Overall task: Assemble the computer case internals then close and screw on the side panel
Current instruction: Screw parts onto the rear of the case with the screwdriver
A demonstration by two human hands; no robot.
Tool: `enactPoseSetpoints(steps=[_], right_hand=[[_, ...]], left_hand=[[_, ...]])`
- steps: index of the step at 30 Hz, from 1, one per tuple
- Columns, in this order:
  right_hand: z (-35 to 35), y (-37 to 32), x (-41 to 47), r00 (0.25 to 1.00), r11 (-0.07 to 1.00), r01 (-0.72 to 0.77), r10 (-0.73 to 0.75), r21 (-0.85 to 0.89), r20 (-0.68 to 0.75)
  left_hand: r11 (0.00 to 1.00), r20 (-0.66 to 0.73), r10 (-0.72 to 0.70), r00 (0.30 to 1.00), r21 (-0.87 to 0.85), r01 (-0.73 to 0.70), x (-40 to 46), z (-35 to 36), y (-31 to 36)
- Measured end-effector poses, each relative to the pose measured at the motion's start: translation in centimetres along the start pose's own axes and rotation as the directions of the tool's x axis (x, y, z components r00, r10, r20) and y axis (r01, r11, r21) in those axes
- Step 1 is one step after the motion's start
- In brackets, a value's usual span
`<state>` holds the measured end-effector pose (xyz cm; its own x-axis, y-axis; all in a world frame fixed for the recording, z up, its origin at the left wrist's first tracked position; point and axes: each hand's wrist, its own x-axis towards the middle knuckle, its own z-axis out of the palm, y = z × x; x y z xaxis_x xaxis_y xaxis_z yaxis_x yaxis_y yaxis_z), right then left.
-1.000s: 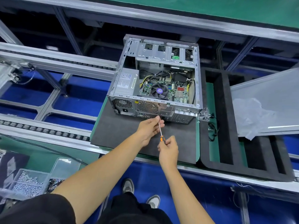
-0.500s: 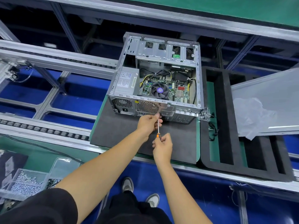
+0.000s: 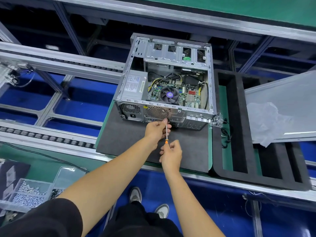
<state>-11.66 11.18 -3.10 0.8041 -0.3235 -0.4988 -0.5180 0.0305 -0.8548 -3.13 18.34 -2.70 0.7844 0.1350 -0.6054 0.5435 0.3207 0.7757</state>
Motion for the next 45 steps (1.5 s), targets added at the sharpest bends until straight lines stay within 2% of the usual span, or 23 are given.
enactPoseSetpoints(steps=[3, 7, 9, 17, 22, 28, 37, 41, 45], right_hand=[[-0.2, -0.1, 0.1, 0.999, 0.999, -0.045, 0.045, 0.022, 0.012], [-0.5, -0.3, 0.0, 0.991, 0.984, -0.133, 0.129, 0.119, 0.046], [-0.6, -0.3, 0.1, 0.986, 0.979, -0.16, 0.152, 0.123, 0.071], [-0.6, -0.4, 0.2, 0.987, 0.982, -0.155, 0.151, 0.103, 0.053], [-0.3, -0.8, 0.0, 0.963, 0.963, -0.233, 0.209, 0.133, 0.17], [-0.4, -1.1, -0.2, 0.988, 0.99, -0.114, 0.103, 0.089, 0.115], [-0.4, -1.3, -0.1, 0.952, 0.964, -0.223, 0.184, 0.142, 0.245], [-0.6, -1.4, 0.0, 0.962, 0.97, -0.192, 0.156, 0.146, 0.225], [-0.5, -1.4, 0.2, 0.992, 0.999, -0.049, 0.049, -0.004, 0.117]], left_hand=[[1.0, 0.05, 0.001, 0.999, 0.009, -0.002, -0.4, -0.3, 0.3], [0.99, 0.221, -0.004, 0.975, 0.141, -0.028, -1.5, -1.5, -0.3], [0.986, 0.263, -0.01, 0.965, 0.162, -0.034, -1.7, -1.9, -0.4], [0.983, 0.162, 0.006, 0.987, 0.18, -0.035, -1.9, -1.8, 0.4], [0.975, 0.111, 0.022, 0.994, 0.218, -0.046, -1.8, -1.9, 0.8], [0.979, 0.076, 0.011, 0.997, 0.201, -0.026, -1.7, -1.5, 0.7], [0.977, 0.021, 0.024, 0.999, 0.212, -0.028, -1.2, -1.4, 0.6], [0.936, 0.049, 0.143, 0.988, 0.318, -0.151, -2.0, -2.2, 0.3], [0.824, 0.026, 0.393, 0.919, 0.434, -0.365, -4.1, -3.4, -1.3]])
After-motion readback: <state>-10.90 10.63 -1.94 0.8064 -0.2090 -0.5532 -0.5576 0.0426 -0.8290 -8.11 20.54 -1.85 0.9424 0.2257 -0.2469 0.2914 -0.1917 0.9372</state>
